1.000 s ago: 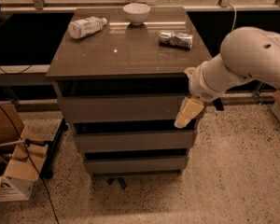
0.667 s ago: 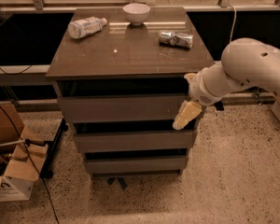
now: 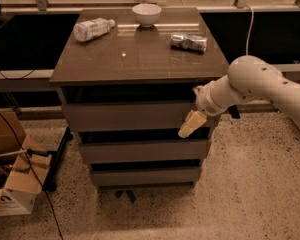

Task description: Open top drawer

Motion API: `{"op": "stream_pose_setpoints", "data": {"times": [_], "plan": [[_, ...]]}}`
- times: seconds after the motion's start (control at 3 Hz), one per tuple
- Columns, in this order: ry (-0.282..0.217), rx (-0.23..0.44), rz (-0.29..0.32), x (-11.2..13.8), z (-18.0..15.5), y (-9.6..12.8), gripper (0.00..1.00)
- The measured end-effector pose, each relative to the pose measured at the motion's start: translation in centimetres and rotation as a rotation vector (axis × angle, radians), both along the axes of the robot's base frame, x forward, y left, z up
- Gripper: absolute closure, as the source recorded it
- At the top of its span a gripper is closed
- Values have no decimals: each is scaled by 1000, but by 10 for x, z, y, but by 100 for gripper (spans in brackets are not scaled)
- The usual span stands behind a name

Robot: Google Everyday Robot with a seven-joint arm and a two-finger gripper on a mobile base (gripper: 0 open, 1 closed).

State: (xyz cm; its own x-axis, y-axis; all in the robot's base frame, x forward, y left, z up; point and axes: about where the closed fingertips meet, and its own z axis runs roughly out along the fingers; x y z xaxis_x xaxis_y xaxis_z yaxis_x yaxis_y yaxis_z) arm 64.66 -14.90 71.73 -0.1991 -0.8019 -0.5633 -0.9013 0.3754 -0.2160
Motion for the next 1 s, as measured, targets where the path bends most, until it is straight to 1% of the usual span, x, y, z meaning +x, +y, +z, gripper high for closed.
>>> {"op": "stream_pose_setpoints", "data": {"times": [0.33, 0.67, 1.0], "plan": [[47, 22, -10, 16, -34, 0, 2], [68, 37, -6, 25, -51, 3, 2], [92, 36, 8, 11, -57, -1, 21]]}}
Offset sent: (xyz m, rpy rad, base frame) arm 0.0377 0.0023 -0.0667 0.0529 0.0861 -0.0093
